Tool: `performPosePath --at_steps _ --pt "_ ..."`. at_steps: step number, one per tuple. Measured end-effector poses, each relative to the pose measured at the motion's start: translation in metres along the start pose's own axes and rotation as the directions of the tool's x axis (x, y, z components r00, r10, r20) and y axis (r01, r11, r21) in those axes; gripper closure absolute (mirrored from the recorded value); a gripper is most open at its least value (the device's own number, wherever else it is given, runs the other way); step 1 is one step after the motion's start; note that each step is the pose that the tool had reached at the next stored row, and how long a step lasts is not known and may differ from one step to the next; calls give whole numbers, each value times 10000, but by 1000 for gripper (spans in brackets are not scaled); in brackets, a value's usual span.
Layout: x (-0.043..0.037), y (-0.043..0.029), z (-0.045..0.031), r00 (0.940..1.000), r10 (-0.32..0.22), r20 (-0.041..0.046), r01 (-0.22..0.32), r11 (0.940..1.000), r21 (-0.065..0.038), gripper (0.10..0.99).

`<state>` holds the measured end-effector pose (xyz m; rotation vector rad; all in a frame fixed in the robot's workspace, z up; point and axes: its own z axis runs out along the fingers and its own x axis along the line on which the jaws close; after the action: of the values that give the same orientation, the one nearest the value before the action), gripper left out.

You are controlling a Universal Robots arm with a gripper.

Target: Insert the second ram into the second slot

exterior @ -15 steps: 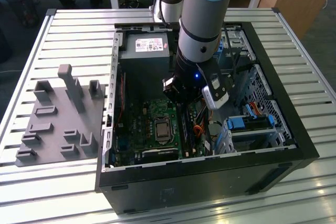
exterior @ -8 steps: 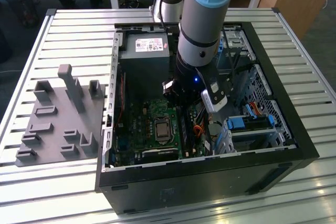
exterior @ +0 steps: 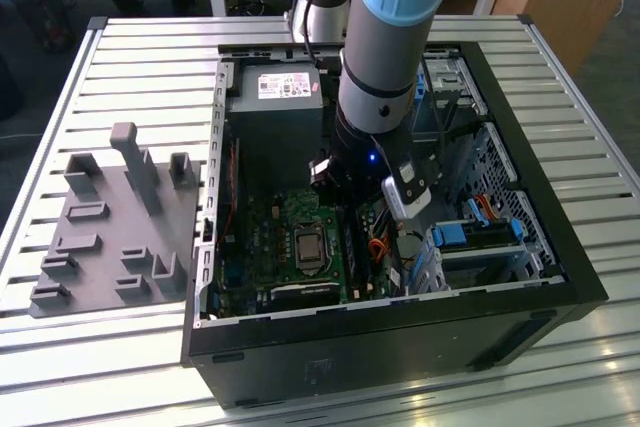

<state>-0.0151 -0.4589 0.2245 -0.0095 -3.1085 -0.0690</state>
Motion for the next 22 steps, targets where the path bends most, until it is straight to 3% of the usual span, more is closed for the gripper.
performPosePath --at_steps 13,22 --pt "-3 -86 -2 10000 0 1 0 10000 -3 949" --pt "-39 -92 -3 10000 37 2 -37 10000 -4 949"
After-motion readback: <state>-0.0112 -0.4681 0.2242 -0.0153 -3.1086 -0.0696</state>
